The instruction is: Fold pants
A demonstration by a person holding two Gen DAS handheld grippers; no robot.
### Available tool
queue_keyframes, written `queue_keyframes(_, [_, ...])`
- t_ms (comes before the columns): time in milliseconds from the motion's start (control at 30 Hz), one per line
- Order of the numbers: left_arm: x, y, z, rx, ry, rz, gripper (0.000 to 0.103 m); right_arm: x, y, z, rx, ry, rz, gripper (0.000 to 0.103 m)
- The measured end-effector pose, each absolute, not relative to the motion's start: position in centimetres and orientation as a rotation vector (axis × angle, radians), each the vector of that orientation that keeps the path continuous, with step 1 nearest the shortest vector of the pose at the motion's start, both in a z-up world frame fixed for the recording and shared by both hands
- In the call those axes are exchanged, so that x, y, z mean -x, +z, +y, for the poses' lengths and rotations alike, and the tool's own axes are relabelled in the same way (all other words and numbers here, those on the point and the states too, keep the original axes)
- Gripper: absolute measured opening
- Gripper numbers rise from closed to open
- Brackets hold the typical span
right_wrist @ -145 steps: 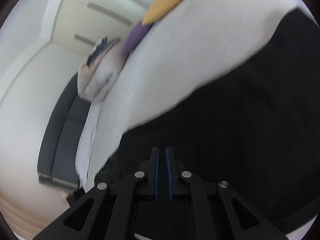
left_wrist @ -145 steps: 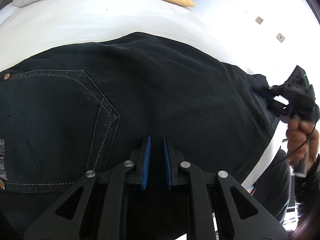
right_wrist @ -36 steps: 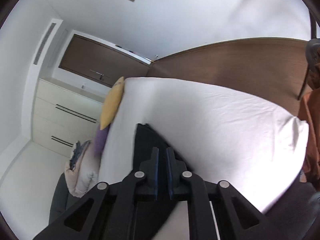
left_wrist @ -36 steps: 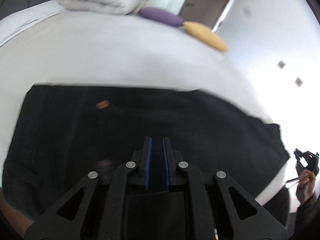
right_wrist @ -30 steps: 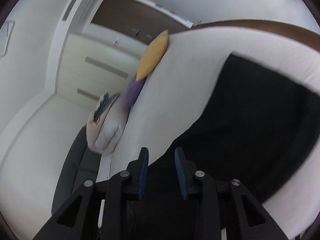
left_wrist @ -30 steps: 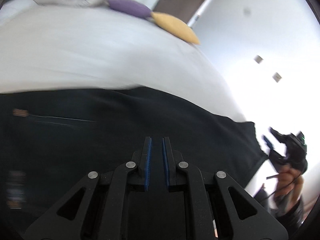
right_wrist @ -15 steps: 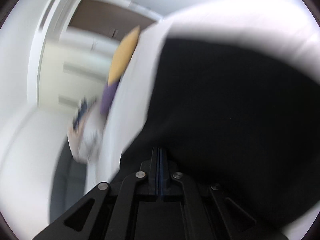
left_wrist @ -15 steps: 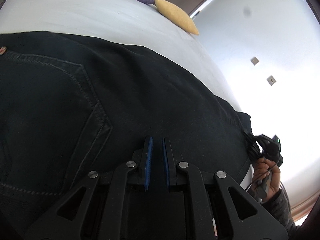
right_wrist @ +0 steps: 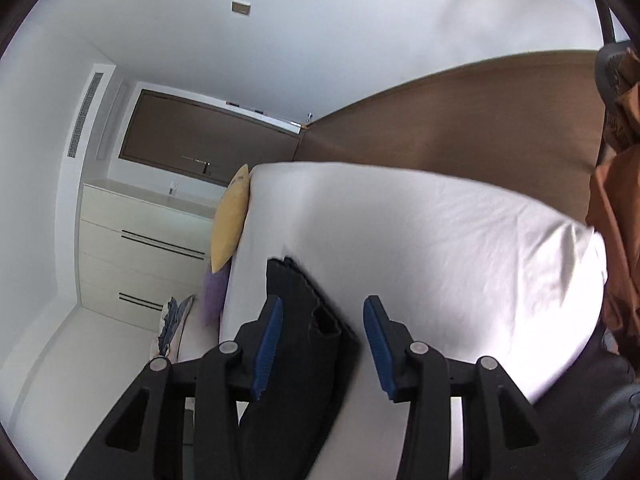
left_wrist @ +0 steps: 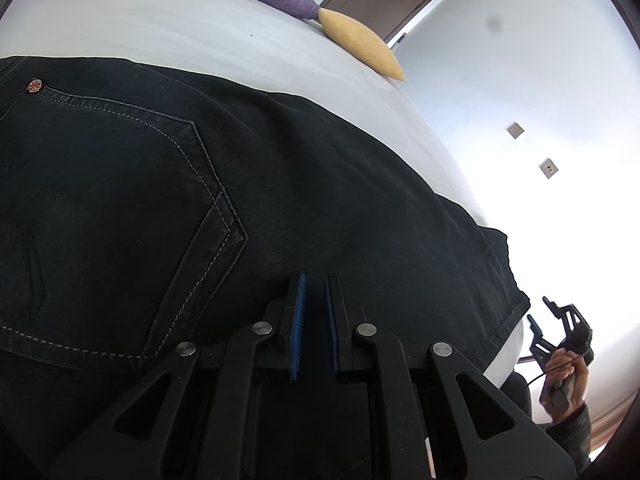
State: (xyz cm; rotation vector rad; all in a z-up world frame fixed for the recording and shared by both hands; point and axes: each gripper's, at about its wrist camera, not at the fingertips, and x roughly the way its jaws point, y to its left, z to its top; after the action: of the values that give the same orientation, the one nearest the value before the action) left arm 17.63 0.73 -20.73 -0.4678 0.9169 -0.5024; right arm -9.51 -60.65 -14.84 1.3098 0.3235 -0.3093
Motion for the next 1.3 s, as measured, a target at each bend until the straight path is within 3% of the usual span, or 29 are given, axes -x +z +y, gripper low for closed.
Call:
queue_keyframes(600, [-18.0, -20.1, 1.3, 0.475, -0.505, 0.935, 0.010, 4.0, -15.4, -59.9, -1.316, -0.282, 0.357, 0.047])
queue_keyframes(667, [-18.0, -20.2, 1.3, 0.474, -0.507, 0.938, 0.010, 3.1, -15.4, -60.0, -1.301, -0.279, 0.356, 0.043])
queue_keyframes(800, [-18.1, -20.2, 1.4, 0.472, -0.508, 0.939, 0.010, 2.2, -16.4, -60.5, -1.319, -0.278, 0.376, 0.012])
queue_keyframes(1100, [-18.2, -20.1, 1.2, 0.471, -0.505, 0.939, 0.010, 1.5, -14.3, -58.9, -1.165, -0.302, 0.418, 0.011])
queue_keyframes(1300, [-18.5, -19.6, 1.0, 0.466, -0.483, 0.958, 0.010, -2.0, -9.4, -50.4, -0.778, -0.200, 0.525, 0.011])
